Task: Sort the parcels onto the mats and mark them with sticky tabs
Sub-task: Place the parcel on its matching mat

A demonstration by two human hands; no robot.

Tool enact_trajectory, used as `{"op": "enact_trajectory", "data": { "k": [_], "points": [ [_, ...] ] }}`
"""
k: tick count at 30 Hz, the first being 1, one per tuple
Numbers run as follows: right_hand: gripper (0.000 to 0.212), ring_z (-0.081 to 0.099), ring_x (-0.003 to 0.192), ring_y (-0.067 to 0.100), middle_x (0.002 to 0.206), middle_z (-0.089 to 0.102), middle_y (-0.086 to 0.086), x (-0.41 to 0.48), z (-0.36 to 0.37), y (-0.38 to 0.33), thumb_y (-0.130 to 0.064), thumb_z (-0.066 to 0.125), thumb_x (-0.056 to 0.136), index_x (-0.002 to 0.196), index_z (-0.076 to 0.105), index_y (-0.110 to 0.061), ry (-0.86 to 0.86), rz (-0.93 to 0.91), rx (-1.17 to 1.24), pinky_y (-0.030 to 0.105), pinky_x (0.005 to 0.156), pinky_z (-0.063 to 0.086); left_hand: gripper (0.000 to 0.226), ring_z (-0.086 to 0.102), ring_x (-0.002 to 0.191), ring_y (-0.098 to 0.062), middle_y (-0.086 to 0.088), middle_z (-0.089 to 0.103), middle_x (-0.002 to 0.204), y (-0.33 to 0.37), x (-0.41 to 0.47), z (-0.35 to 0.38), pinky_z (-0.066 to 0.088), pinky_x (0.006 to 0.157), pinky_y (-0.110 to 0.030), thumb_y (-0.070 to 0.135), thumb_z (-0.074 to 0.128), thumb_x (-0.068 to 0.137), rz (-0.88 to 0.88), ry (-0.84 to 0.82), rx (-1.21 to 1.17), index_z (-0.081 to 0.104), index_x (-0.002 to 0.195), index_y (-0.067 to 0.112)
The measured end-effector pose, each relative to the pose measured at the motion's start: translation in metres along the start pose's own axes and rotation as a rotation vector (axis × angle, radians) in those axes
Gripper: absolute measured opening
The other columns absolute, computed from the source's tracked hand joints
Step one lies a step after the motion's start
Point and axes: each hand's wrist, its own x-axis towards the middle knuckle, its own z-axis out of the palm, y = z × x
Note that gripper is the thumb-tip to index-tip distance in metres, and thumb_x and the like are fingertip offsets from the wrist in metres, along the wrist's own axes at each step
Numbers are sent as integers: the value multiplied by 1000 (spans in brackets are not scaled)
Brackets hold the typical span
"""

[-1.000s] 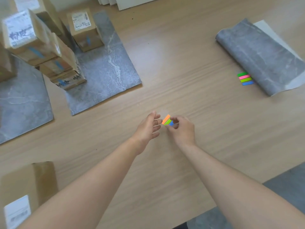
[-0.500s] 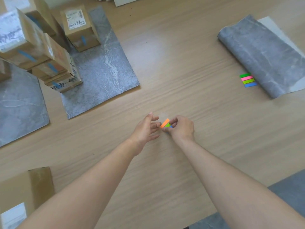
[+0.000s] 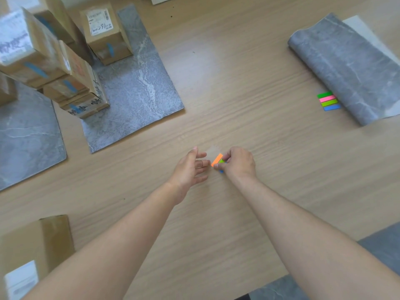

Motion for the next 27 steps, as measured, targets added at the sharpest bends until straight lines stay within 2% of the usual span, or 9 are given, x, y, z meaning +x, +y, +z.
{"op": "enact_trajectory", "data": {
  "k": [3,7,12,16,18,23,27],
  "points": [
    [24,68,96,21,97,73,2,0,0,1,-34,88,76,88,71,-22,7,-11,-6,26,70,40,48,61,121,-26,-14,68,121,0,0,0,51,103,-46,47,31,107,10,1,-6,61,125,14],
    [23,65,102,22,102,71,3,-2,1,2,-32,83,83,97,70,-18,11,-77,-69,28,73,42,47,61,120,-27,-15,68,120,0,0,0,51,103,-47,47,32,107,9,9,-7,62,123,14],
    [31,66,103,24,102,73,5,-1,-3,0,-40,89,75,94,72,-21,-27,-81,-85,32,81,49,48,62,119,-28,-16,67,122,-2,-1,-2,52,102,-46,47,32,107,4,14,-7,62,124,13],
    [30,67,107,24,106,74,6,0,-6,-2,-34,87,79,100,75,-18,-50,-67,-100,31,83,49,49,63,118,-28,-17,67,121,-4,0,-2,52,101,-46,47,32,107,-1,18,-23,62,124,12],
    [25,66,107,24,106,74,6,0,-6,-2,-31,84,83,101,74,-17,-32,-78,-92,32,84,49,49,63,118,-28,-17,67,121,-4,1,-3,53,100,-46,46,32,107,-1,17,-30,62,124,12],
    [10,65,105,26,104,73,6,-2,-5,0,-26,72,93,97,74,-17,-1,-117,-118,29,74,43,50,67,110,-34,-21,68,120,-2,-1,-1,56,94,-47,45,32,107,-20,-21,-60,58,129,8],
    [11,64,105,29,105,71,8,-6,-7,-1,-23,66,92,98,71,-16,7,-175,-157,33,79,47,50,70,104,-40,-25,69,117,0,0,2,55,95,-53,44,32,108,-43,-72,-88,56,129,5]
  ]
}}
